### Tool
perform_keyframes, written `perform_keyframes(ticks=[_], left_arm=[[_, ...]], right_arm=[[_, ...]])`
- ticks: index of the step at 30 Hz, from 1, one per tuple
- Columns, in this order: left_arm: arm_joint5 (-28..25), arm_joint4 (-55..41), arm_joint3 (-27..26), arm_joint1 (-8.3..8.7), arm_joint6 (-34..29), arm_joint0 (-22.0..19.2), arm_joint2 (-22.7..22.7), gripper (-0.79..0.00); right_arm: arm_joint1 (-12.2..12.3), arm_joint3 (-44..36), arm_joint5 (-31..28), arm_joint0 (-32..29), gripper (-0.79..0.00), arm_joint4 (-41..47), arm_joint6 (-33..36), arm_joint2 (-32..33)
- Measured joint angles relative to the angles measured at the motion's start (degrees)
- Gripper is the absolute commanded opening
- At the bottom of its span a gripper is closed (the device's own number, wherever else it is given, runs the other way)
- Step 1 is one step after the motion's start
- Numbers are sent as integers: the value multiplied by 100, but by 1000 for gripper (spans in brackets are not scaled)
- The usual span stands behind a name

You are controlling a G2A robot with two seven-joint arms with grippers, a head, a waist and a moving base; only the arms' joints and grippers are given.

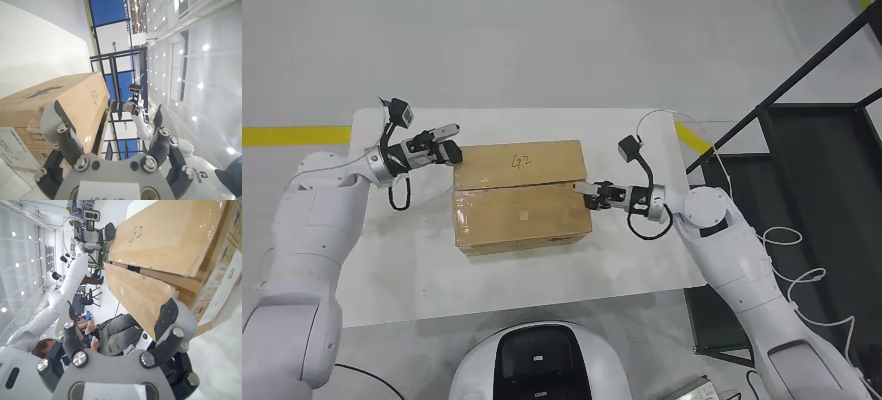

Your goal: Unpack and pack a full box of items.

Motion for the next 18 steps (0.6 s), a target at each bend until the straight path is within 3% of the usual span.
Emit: perform_keyframes(ticks=[12, 18], left_arm=[[129, -84, -575, 134, -20, 299, -156, 0], [231, -142, -859, 244, -227, 480, -303, 0]], right_arm=[[-210, 738, 809, 934, 0, 504, 131, -592], [-368, 1312, 895, 1443, 0, 674, 128, -961]])
